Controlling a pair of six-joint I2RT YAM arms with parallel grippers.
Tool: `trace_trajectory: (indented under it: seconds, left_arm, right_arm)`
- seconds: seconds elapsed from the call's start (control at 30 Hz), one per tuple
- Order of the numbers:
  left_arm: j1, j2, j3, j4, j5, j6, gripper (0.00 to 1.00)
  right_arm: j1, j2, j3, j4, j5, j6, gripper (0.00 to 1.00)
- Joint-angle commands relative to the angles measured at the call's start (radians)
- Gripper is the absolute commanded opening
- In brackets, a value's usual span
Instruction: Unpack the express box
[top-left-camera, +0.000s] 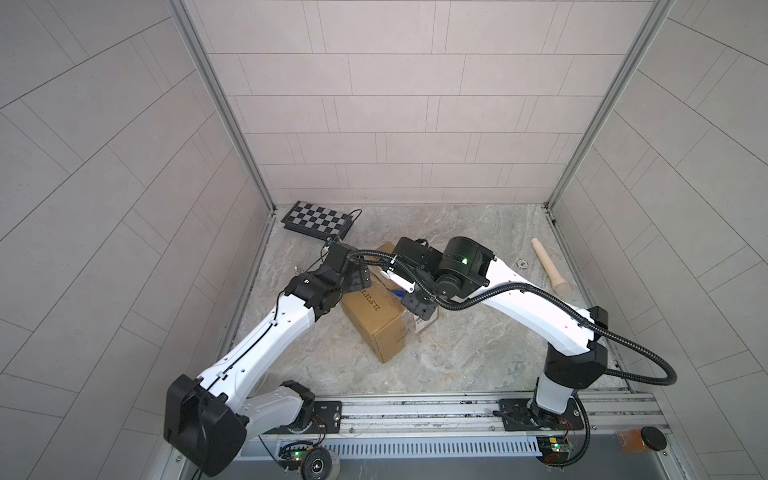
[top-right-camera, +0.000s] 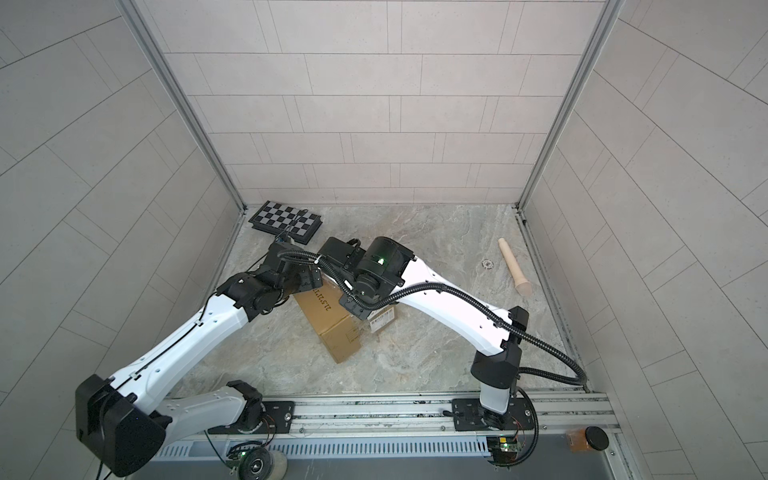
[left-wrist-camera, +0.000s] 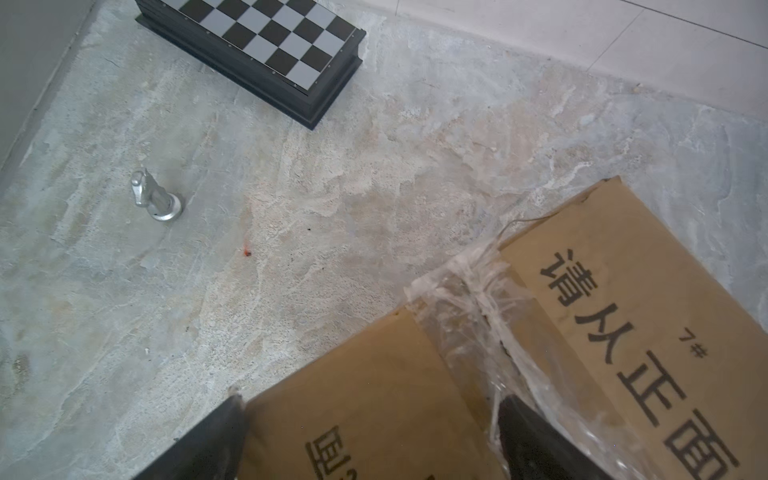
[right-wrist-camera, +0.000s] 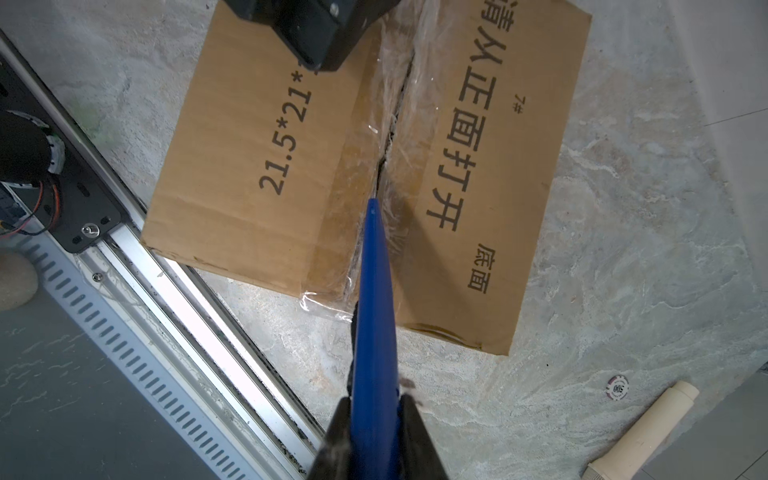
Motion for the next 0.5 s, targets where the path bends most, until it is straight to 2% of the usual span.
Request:
trace_trajectory:
  seconds: [0.0,0.1,0.27,0.47]
  left_arm:
    - [0.006,0.057,-0.091,-0.199,0.044,-0.070,0.98]
    - [0.007,0.032,-0.080,-0.206,0.056,-0.068,0.98]
    - [0.007,-0.022,-0.076,-0.220,0.090,-0.084,0.98]
    - [0.006,-0.118,-0.073,-0.181,0.180,-0.099,0.98]
  right_arm:
    - [0.007,-0.026,-0.027,-0.288,0.048,0.016,0.00]
    - [-0.008,-0.015,-0.037,-0.283,0.094,0.023,0.00]
    - [-0.078,-0.016,-0.041,-0.210,0.068,-0.020,0.00]
    - [-0.093,0.017,-0.010,-0.121,0.054,-0.117,0.00]
